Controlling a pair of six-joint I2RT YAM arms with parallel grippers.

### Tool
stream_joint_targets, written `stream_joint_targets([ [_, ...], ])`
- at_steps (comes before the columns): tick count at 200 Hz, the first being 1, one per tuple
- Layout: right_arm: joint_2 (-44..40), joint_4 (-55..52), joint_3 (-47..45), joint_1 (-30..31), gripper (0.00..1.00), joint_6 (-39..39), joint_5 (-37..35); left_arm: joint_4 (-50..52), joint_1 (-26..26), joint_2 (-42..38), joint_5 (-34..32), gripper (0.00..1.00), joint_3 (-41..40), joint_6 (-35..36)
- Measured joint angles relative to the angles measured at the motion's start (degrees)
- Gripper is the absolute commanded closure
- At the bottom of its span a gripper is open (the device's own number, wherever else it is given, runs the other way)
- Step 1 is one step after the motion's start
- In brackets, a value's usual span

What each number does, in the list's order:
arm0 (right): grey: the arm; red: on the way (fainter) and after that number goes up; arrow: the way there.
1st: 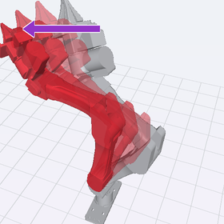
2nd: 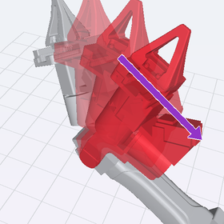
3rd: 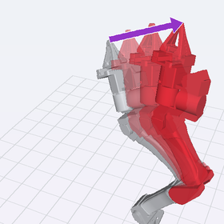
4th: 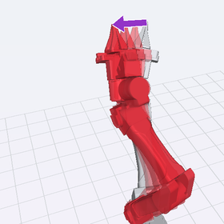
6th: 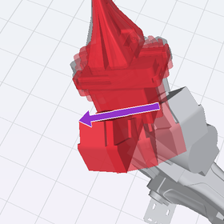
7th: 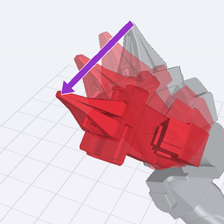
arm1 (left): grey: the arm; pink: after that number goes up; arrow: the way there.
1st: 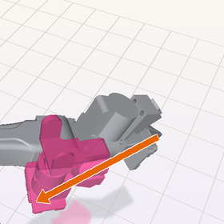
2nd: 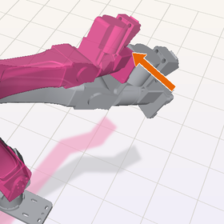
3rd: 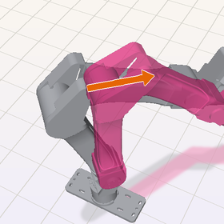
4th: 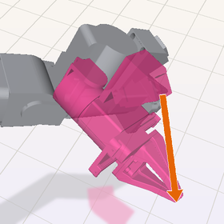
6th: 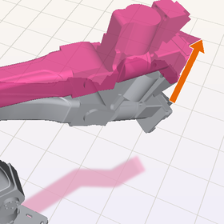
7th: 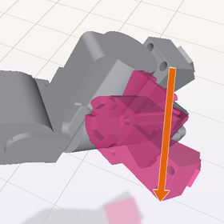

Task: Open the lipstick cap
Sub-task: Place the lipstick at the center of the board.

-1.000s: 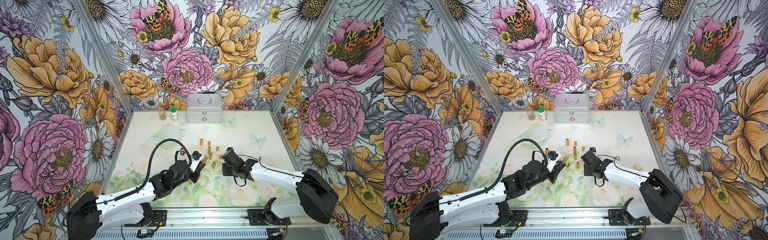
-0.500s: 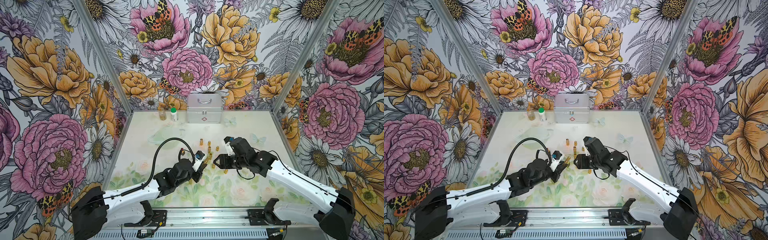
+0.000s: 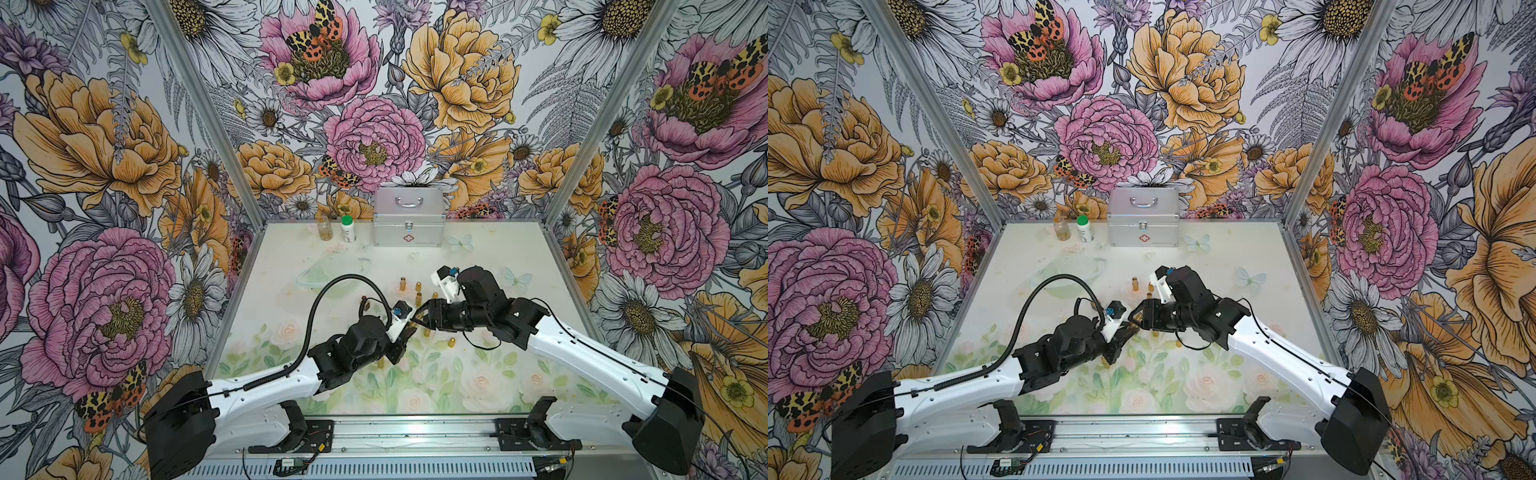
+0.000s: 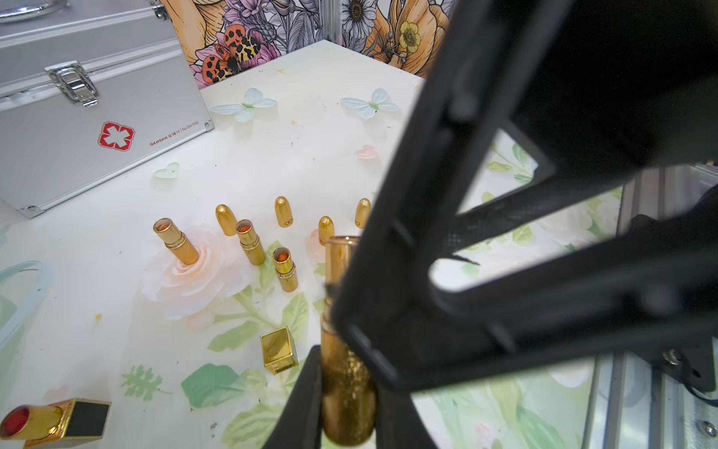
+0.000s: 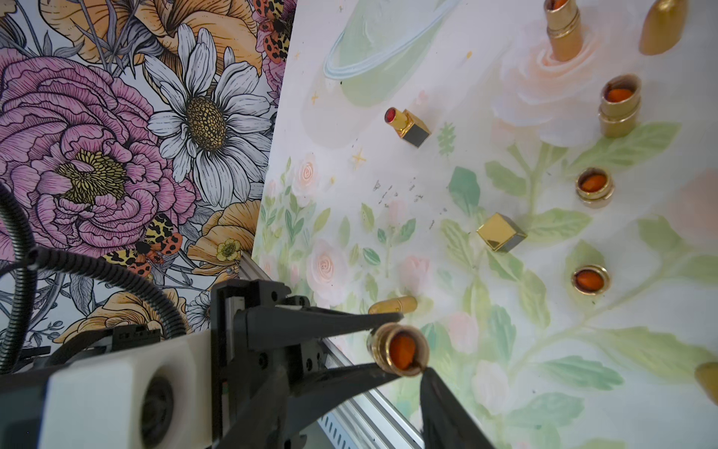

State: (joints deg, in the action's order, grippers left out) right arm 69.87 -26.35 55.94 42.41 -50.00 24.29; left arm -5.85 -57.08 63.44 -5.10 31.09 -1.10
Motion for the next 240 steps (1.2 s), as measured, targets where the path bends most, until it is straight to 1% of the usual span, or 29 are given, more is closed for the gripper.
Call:
stream_joint_targets([
  [17,0.3,1.3,-1.0,0.0,0.47,-0.7,0.0,0.0,0.0,0.0,0.1,1.0,0.0,0.0],
  [61,0.8,4.7,-2.8,0.0,0.56,-2.5,0.9,-0.7,0.0,0.0,0.1,1.0,0.0,0.0],
  [81,1.6,6.1,-3.5,0.0,0.57,-3.3,1.3,-1.3,0.0,0.0,0.1,1.0,0.0,0.0],
  [106,2.0,7.8,-4.1,0.0,0.6,-4.5,2.4,-1.7,0.0,0.0,0.1,1.0,0.1,0.0],
  [143,2.0,9.7,-5.5,-0.1,0.69,-5.6,2.6,-2.1,0.0,-0.2,0.1,1.0,0.2,0.0],
  [175,2.0,10.3,-6.1,-0.1,0.75,-5.9,2.3,-2.0,0.0,-0.2,0.0,1.0,0.2,0.0],
  [209,2.0,10.8,-6.4,-0.1,0.8,-5.9,1.8,-1.7,0.0,-0.2,0.0,1.0,0.2,0.0],
  [240,2.0,11.1,-6.6,-0.1,0.81,-5.9,1.6,-1.7,0.0,-0.2,0.0,1.0,0.2,0.0],
])
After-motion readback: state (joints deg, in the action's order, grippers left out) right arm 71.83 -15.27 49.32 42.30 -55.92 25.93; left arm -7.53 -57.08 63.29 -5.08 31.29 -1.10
